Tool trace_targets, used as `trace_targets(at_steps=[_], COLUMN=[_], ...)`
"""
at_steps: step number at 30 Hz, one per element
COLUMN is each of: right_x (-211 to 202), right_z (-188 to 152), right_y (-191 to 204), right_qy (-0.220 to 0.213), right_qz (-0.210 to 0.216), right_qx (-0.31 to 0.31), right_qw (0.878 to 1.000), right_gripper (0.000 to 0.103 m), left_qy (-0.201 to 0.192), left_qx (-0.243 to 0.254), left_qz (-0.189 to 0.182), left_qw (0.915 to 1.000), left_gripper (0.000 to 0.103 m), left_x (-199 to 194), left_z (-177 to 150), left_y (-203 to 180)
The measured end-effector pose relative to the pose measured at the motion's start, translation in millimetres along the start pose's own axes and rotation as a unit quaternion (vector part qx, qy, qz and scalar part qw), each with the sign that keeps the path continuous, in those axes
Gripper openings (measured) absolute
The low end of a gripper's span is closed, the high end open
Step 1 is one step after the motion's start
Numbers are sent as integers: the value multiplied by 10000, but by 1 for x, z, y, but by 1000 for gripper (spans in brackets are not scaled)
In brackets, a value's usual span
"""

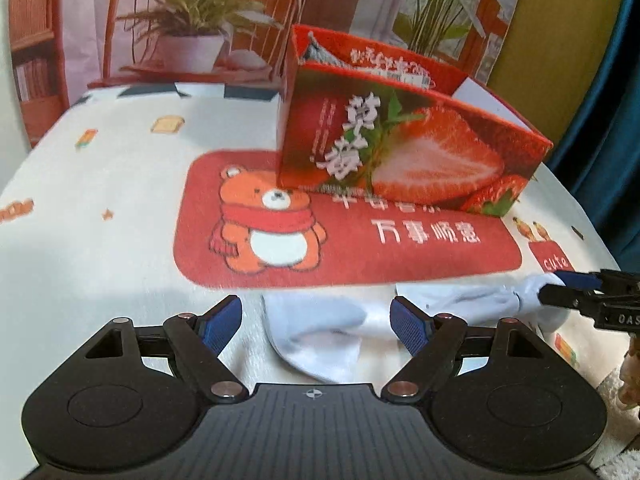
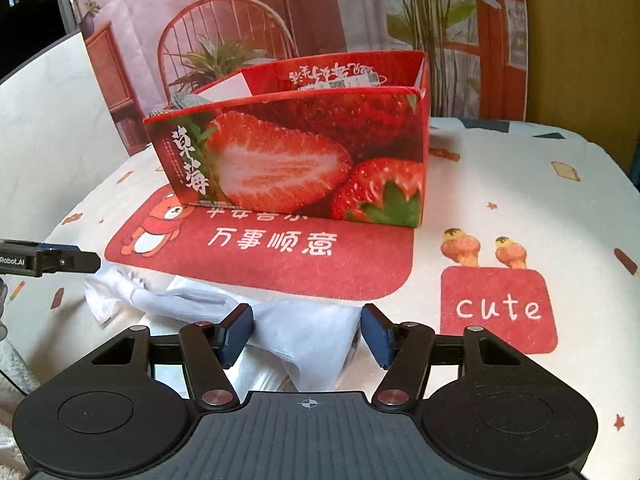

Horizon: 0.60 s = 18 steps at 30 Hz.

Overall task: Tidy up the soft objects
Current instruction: 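Move both grippers down to the white cloth and close on it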

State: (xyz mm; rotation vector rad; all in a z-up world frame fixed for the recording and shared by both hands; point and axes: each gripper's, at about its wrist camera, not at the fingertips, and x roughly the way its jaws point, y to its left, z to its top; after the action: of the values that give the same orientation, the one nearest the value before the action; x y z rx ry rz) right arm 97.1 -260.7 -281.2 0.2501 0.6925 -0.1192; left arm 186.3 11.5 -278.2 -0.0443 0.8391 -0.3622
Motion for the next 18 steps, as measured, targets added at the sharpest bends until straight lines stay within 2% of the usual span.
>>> trace_targets(at_steps=[4,14,18], right_x=[4,12,13], right_z=[-2,-8,-9], right_y=[0,-5,-5], right_qy=[45,133,131], right_qz=[2,-31,-30], right_qx=[19,200,213], right_qw=[10000,9997,9997], right_gripper=[49,48,48], left_qy=[132,252,283], left_qx=[234,50,92], left_qz=[-2,-10,-28], left_qw=[9996,9997,9996], left_gripper=[83,77,71], left_x=[5,14,18], left_z=[-6,-11,-13], left_y=[-7,-2,-4])
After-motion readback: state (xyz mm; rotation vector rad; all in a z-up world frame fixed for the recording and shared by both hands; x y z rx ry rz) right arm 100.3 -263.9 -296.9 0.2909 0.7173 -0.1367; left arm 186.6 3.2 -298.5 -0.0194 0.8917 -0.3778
